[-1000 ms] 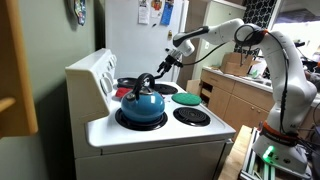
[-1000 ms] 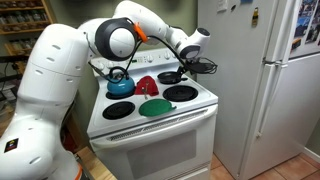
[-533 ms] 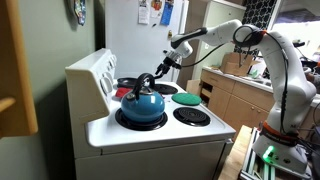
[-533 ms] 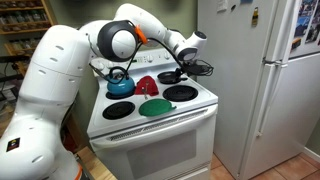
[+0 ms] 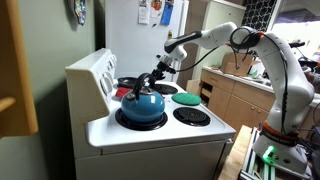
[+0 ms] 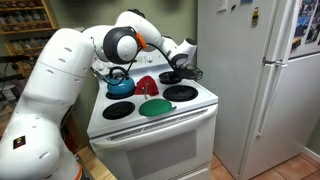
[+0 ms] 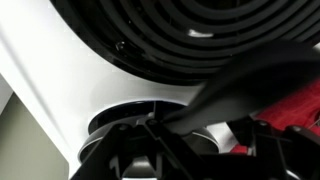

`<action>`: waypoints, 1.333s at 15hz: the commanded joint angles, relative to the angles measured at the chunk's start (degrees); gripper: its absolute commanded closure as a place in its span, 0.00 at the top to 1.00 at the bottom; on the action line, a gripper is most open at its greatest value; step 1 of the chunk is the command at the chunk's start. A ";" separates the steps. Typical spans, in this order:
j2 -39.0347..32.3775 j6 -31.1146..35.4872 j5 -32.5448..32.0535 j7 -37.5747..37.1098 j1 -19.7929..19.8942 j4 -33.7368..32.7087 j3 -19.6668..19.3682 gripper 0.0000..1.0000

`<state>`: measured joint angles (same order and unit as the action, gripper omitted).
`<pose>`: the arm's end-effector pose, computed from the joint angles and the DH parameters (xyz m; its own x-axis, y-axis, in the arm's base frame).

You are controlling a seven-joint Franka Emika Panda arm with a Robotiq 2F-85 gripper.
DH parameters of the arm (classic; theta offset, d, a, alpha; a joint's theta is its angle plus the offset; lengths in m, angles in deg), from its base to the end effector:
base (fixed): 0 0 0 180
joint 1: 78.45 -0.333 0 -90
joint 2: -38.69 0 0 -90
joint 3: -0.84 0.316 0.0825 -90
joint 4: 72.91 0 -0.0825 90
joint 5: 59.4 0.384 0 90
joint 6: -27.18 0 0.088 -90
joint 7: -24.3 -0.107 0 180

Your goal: Move the pan to to the front big plate on the stove and then put the green towel on the pan

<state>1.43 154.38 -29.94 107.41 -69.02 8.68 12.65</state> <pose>0.7377 0.0150 0.3416 0.3450 0.7679 0.5397 0.9162 -0.4005 -0.0158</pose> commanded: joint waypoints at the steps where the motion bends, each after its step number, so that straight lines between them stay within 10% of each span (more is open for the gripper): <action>1: -1.27 3.82 -1.12 -2.69 -2.34 0.77 0.23 0.87; 3: -2.05 6.85 -1.92 -5.12 -4.15 0.76 0.06 0.93; 4: -1.67 4.17 -1.27 -3.18 -2.29 0.04 1.15 0.77; 6: -2.06 5.81 -1.90 -4.62 -3.13 0.07 1.30 0.93; 20: -2.09 5.97 -1.99 -4.83 -3.13 0.07 1.29 0.93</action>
<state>-0.55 160.22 -30.89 103.18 -73.03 8.80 12.75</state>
